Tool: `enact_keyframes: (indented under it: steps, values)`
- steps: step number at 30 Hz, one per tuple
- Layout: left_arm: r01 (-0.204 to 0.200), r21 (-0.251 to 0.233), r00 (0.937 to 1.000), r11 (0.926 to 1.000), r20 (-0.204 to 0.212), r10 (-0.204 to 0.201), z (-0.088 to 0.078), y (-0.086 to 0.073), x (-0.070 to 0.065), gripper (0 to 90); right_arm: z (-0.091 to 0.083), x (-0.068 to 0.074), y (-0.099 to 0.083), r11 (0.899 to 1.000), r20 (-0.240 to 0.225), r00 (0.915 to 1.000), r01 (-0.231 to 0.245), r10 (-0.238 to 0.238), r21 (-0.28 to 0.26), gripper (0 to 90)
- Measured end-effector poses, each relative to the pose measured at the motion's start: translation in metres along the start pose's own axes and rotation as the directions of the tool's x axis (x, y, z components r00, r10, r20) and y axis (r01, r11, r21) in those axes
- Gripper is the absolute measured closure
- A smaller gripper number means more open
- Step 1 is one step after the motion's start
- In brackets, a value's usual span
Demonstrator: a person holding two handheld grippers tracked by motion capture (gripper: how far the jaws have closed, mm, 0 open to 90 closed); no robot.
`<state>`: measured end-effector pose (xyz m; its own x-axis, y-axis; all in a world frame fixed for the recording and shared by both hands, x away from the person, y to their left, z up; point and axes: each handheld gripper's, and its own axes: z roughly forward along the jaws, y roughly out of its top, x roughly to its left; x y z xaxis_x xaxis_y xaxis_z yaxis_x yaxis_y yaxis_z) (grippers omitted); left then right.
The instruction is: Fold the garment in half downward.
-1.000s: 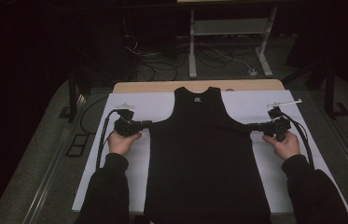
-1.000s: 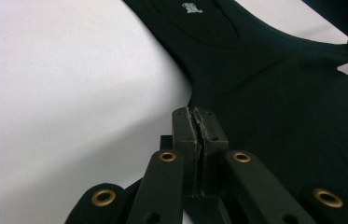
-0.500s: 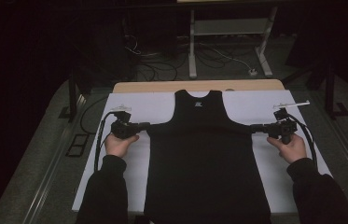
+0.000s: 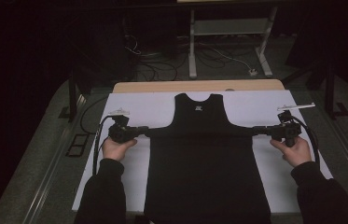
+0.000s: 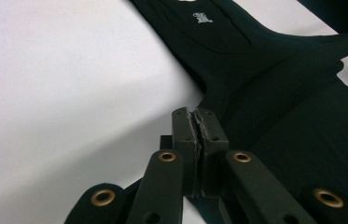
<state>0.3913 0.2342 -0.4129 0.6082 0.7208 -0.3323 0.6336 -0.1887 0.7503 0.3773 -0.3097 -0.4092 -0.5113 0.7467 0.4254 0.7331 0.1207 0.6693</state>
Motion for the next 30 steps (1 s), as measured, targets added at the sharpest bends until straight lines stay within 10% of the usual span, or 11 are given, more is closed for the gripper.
enact_keyframes:
  steps: [30]
  values:
    - [0.009, 0.061, 0.9992, 0.9981, 0.037, -0.011, -0.020, -0.027, -0.019, 86.6, -0.013, 0.014, -0.024, 0.997, -0.028, 0.9996, 0.001, 0.001, 0.082, 83.2]
